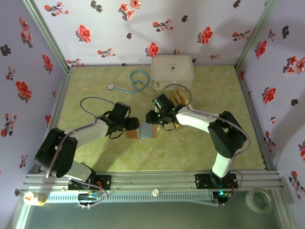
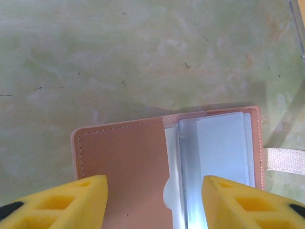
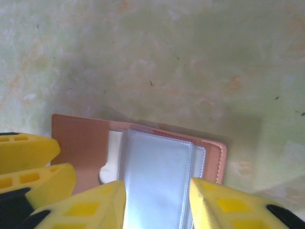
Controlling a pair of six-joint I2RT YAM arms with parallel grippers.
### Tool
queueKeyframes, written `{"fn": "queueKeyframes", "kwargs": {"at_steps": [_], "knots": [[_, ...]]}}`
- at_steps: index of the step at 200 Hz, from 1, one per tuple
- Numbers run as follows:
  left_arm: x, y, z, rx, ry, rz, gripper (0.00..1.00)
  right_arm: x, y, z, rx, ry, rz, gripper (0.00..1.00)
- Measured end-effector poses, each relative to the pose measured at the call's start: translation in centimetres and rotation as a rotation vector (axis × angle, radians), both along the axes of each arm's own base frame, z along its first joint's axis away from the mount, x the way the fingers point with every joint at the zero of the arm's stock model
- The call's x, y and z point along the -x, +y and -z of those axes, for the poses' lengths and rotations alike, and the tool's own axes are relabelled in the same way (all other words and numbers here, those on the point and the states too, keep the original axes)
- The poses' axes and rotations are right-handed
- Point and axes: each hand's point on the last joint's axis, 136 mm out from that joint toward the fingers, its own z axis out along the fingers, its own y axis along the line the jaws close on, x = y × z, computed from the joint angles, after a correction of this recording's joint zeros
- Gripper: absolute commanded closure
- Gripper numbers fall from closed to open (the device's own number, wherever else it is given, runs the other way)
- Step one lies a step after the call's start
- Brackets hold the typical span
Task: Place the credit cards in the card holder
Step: Flip over the card slot in the card holder.
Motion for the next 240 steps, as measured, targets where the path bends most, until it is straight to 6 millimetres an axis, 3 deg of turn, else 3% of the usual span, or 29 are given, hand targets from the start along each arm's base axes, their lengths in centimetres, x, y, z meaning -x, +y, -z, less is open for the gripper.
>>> {"fn": "queueKeyframes", "kwargs": {"at_steps": [80, 159, 240], "knots": [[0.4, 0.2, 0.2, -0.019, 0.009, 0.018, 0.46, -0.4, 0.8, 2.5, 0.017, 0.032, -0.007, 0.66], [1.2, -0.6, -1.7, 0.011, -0.023, 0.040, 0.48, -0.4, 0.9, 3.5, 0.027, 0.042, -0.006, 0.68], [2.3, 0.5, 1.8, -0.039, 0.028, 0.029, 0.50, -0.5, 1.0, 3.5, 0.027, 0.043, -0.007, 0.70]]}}
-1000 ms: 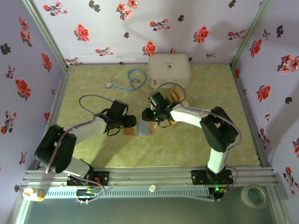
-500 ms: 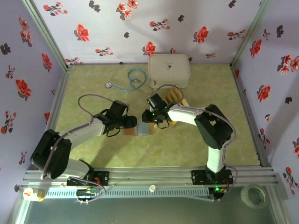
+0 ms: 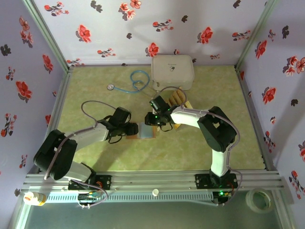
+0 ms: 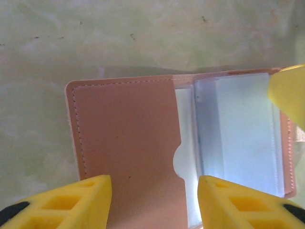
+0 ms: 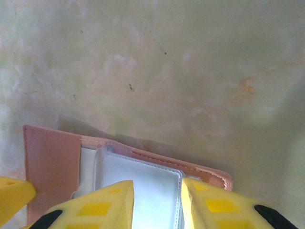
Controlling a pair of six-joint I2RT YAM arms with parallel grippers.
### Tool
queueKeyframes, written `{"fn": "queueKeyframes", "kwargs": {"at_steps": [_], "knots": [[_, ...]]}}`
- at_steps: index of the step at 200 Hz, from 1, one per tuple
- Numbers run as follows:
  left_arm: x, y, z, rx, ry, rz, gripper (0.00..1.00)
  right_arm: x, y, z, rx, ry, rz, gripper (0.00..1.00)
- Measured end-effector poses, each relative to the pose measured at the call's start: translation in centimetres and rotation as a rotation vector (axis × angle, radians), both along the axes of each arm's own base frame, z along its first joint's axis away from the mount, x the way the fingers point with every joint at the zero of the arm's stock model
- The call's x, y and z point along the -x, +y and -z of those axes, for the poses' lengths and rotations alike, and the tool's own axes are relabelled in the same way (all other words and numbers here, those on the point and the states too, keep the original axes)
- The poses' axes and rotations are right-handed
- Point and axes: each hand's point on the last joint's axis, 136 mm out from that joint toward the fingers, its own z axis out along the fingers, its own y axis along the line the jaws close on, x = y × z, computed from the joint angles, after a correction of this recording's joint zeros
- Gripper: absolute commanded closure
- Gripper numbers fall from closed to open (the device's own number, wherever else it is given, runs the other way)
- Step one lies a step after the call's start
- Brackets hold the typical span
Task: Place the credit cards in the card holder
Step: Flip over the card slot in the card holder.
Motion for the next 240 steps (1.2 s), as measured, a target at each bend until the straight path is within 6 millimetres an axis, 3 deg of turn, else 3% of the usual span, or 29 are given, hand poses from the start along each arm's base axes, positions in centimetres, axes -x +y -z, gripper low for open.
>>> {"fn": "queueKeyframes", "kwargs": {"at_steps": [115, 162, 240], "knots": [[-0.5, -0.2, 0.7, -0.005, -0.010, -0.001, 0.50, -0.1, 0.7, -0.6, -0.010, -0.012, -0.012, 0.70], [-0.5, -0.1, 0.9, -0.002, -0.016, 0.001, 0.50, 0.2, 0.7, 0.2, 0.003, 0.001, -0.016, 0.70], [-0.6, -0.3, 0.9, 0.018, -0.073, 0.028, 0.42, 0.2, 0.9, 0.6, -0.008, 0.017, -0.010, 0.71]]}}
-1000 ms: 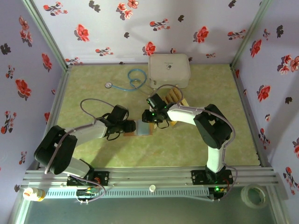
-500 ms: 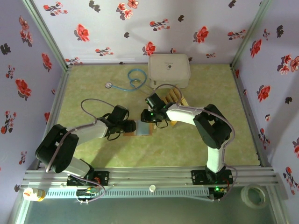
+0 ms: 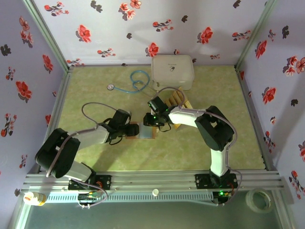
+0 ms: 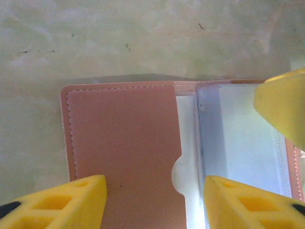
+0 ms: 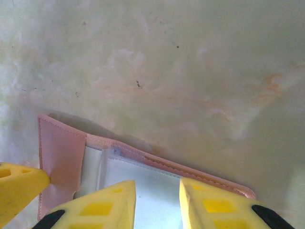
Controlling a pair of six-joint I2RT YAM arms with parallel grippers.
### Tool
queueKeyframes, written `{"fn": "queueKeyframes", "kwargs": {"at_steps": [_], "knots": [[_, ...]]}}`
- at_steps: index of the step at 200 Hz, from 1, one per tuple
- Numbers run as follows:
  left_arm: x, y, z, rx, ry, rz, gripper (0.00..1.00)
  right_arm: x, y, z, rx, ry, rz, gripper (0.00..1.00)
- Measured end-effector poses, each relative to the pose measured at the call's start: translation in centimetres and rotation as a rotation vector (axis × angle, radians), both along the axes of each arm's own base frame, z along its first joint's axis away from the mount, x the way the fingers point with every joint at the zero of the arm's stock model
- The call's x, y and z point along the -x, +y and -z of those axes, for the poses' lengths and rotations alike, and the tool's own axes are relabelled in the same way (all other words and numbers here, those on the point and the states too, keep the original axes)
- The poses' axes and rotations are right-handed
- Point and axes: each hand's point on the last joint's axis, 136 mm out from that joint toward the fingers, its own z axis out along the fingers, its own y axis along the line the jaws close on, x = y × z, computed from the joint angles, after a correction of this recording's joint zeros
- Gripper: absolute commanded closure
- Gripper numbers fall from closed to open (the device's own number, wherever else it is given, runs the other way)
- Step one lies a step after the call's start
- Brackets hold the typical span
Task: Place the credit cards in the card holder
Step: Flip over the card slot in the card holder.
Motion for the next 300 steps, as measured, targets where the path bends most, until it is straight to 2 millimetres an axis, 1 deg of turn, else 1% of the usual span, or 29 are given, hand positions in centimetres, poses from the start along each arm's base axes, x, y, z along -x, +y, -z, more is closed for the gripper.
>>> {"fn": "queueKeyframes", "kwargs": {"at_steps": [45, 84, 141, 250, 278, 300], "knots": [[-0.2, -0.2, -0.1, 0.007, -0.028, 0.016, 0.40, 0.1, 0.6, -0.3, -0.031, 0.007, 0.005, 0.71], [-0.2, -0.2, -0.1, 0.008, -0.040, 0.029, 0.39, 0.4, 1.2, 0.4, -0.038, 0.028, 0.005, 0.71], [-0.1, -0.3, -0.2, 0.010, -0.053, 0.051, 0.38, 0.2, 2.0, 0.3, -0.053, 0.032, 0.009, 0.71], [0.3, -0.6, -0.1, -0.017, -0.070, 0.106, 0.35, 0.2, 2.4, 0.3, -0.061, 0.043, 0.014, 0.70], [0.4, -0.7, 0.1, -0.058, -0.079, 0.125, 0.36, 0.2, 2.5, 0.3, -0.064, 0.049, 0.023, 0.70], [0.3, -0.8, 0.3, -0.092, -0.083, 0.130, 0.38, 0.2, 2.5, 0.2, -0.066, 0.050, 0.026, 0.67]]}}
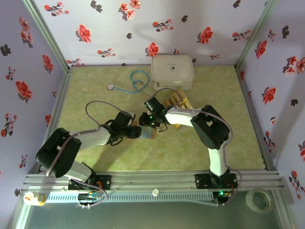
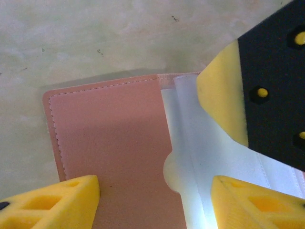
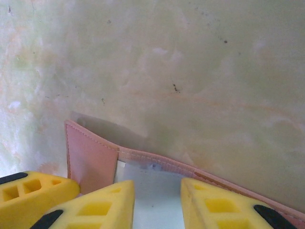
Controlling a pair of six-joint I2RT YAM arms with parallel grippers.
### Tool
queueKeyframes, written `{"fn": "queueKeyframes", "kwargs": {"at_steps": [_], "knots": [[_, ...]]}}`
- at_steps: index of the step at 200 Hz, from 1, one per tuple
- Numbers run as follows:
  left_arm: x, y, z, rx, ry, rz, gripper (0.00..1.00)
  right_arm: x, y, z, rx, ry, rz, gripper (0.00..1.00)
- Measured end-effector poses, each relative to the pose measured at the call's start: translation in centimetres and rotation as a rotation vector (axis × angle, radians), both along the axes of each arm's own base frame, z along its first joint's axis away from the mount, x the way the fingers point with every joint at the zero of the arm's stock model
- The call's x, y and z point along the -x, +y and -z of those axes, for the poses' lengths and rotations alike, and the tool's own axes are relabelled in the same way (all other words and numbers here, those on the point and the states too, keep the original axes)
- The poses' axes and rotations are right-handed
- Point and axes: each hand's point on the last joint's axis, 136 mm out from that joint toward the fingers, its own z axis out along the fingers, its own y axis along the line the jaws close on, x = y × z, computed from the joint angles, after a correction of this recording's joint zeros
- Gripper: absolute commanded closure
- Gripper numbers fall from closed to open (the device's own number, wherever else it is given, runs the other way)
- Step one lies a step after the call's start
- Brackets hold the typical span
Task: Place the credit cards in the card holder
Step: Flip over the card slot in the card holder.
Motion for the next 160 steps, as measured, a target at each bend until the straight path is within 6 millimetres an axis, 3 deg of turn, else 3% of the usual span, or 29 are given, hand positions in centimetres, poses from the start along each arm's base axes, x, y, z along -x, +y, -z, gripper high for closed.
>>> {"fn": "queueKeyframes", "kwargs": {"at_steps": [96, 160], "knots": [[-0.3, 0.1, 0.4, -0.072, -0.022, -0.001, 0.46, -0.7, 0.7, -1.2, -0.026, -0.011, 0.006, 0.51], [-0.4, 0.2, 0.5, -0.078, -0.025, -0.002, 0.46, -1.2, -0.9, -3.8, -0.061, -0.045, 0.049, 0.50]]}}
